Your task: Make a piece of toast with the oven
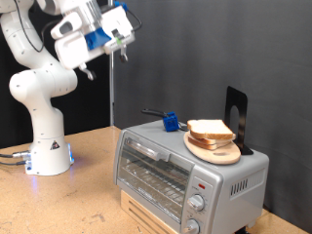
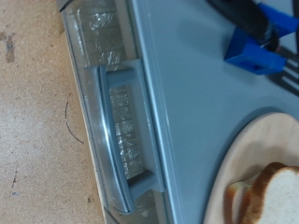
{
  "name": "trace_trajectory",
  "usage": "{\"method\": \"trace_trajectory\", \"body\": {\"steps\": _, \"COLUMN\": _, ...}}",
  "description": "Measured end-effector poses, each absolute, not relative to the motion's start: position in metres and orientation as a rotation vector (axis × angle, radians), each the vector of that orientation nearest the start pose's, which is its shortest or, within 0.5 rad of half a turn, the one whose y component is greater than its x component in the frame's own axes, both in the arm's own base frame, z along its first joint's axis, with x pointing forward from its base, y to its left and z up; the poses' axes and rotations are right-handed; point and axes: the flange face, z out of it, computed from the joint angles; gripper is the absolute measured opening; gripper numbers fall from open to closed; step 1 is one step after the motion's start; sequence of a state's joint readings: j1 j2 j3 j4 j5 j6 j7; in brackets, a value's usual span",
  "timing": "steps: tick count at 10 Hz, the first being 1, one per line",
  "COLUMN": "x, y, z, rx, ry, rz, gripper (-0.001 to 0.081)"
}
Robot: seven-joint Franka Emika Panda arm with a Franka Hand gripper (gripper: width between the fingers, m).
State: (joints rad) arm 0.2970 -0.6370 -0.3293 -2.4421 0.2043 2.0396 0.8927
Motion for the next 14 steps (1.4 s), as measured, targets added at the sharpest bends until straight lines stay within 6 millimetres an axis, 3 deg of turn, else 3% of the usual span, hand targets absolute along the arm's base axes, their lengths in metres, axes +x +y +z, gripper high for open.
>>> {"method": "trace_trajectory", "body": {"steps": 5, "x": 0.404, "y": -0.037, "z": 0.498, "rx": -2.527, "ry": 1.026, "rz": -0.012, "gripper": 0.0682}}
{"method": "trace_trajectory", "body": {"steps": 9, "x": 0.409, "y": -0.043, "z": 0.489, "rx": -2.514, "ry": 1.087, "rz": 0.016, "gripper": 0.0682}}
{"method": "trace_trajectory", "body": {"steps": 12, "x": 0.412, "y": -0.023, "z": 0.484, "rx": -2.451, "ry": 1.018, "rz": -0.017, "gripper": 0.0682}}
{"method": "trace_trajectory", "body": {"steps": 14, "x": 0.409, "y": -0.001, "z": 0.464, "rx": -2.486, "ry": 0.998, "rz": -0.026, "gripper": 0.0682}}
